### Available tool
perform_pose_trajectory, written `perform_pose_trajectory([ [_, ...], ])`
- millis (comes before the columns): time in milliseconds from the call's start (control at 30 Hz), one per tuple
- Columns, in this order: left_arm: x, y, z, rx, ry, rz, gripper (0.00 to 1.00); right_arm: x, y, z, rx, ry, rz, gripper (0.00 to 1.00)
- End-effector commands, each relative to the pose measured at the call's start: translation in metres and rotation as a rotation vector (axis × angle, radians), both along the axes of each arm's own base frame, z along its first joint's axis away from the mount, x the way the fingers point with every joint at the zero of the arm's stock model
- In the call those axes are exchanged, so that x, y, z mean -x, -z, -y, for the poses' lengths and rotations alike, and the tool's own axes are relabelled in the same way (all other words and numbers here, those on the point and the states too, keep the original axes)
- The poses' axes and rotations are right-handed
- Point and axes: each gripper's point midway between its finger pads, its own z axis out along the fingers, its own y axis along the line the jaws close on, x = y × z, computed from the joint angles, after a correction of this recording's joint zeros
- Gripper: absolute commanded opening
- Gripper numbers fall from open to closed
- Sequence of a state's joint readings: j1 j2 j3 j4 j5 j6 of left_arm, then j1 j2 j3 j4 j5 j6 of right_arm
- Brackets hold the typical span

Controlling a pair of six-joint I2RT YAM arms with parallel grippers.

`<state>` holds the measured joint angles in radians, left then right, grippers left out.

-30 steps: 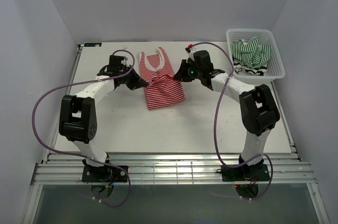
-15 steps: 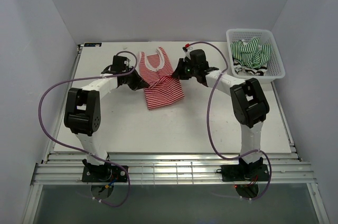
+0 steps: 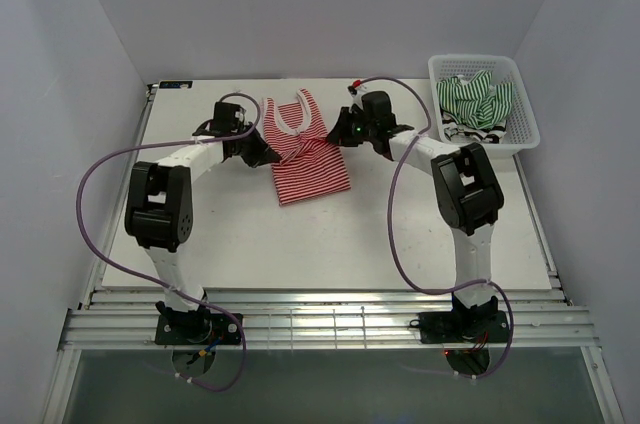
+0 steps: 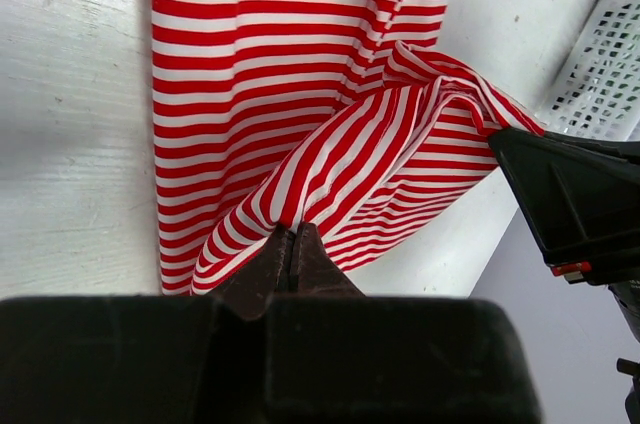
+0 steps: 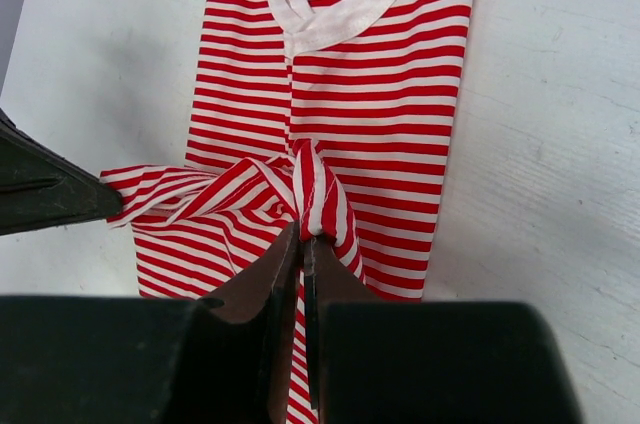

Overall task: Fold and stack the tank tops
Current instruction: Fold the tank top

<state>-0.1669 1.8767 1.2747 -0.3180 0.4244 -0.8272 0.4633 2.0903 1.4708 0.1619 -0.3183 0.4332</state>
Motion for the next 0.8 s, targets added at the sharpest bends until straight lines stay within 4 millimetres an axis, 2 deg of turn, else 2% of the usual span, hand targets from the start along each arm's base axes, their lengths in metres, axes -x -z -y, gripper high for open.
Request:
perform_pose_trajectory([
  [0, -0.014, -0.003, -0.006, -0.016, -0.013, 0.031, 0.0, -0.016, -0.018, -0.007, -0.038, -0.016, 0.073, 0.08],
  [200, -0.023, 0.01, -0.006, -0.002, -0.018, -0.003, 0.0, -0.022, -0.011, -0.01, -0.049, -0.023, 0.056, 0.08],
  [233, -0.024, 0.011, -0.006, 0.005, -0.017, -0.008, 0.02, -0.023, -0.009, -0.009, -0.053, -0.024, 0.049, 0.16],
  [267, -0.025, 0.012, -0.007, 0.008, -0.02, -0.016, 0.1, -0.023, -0.006, -0.01, -0.055, -0.026, 0.04, 0.22],
  [300, -0.027, 0.011, -0.008, 0.014, -0.025, -0.017, 0.25, -0.024, -0.007, -0.01, -0.06, -0.028, 0.037, 0.27],
  [333, -0.028, 0.01, -0.008, 0.015, -0.026, -0.014, 0.35, -0.025, -0.007, -0.009, -0.064, -0.025, 0.033, 0.38],
  [367, -0.03, 0.007, -0.009, 0.017, -0.034, -0.009, 0.45, -0.025, -0.01, -0.008, -0.068, -0.026, 0.031, 0.43],
  [400, -0.031, 0.004, -0.01, 0.016, -0.041, -0.001, 0.49, -0.024, -0.013, -0.007, -0.074, -0.028, 0.03, 0.47],
  [467, -0.034, -0.008, -0.009, 0.023, -0.046, 0.035, 0.68, -0.023, -0.024, -0.006, -0.077, -0.036, 0.044, 0.6],
  [533, -0.036, -0.018, -0.008, 0.031, -0.043, 0.058, 0.87, -0.019, -0.03, -0.005, -0.068, -0.05, 0.042, 0.64],
  [600, -0.034, -0.03, -0.006, 0.052, -0.033, 0.08, 0.97, -0.013, -0.042, -0.003, -0.057, -0.065, 0.065, 0.7],
  [633, -0.031, -0.031, -0.005, 0.056, -0.028, 0.079, 0.98, -0.005, -0.033, 0.001, -0.04, -0.069, 0.037, 0.72],
  [667, -0.028, -0.04, -0.005, 0.063, -0.024, 0.097, 0.98, 0.001, -0.043, 0.004, -0.039, -0.077, 0.057, 0.83],
  [700, -0.024, -0.041, -0.004, 0.068, -0.018, 0.096, 0.98, 0.007, -0.043, 0.007, -0.034, -0.08, 0.051, 0.92],
  [733, -0.015, -0.035, -0.003, 0.069, -0.012, 0.076, 0.98, 0.014, -0.04, 0.011, -0.027, -0.08, 0.039, 0.9],
  [767, -0.011, -0.036, -0.002, 0.073, -0.007, 0.081, 0.98, 0.028, -0.036, 0.016, -0.017, -0.086, 0.024, 0.9],
])
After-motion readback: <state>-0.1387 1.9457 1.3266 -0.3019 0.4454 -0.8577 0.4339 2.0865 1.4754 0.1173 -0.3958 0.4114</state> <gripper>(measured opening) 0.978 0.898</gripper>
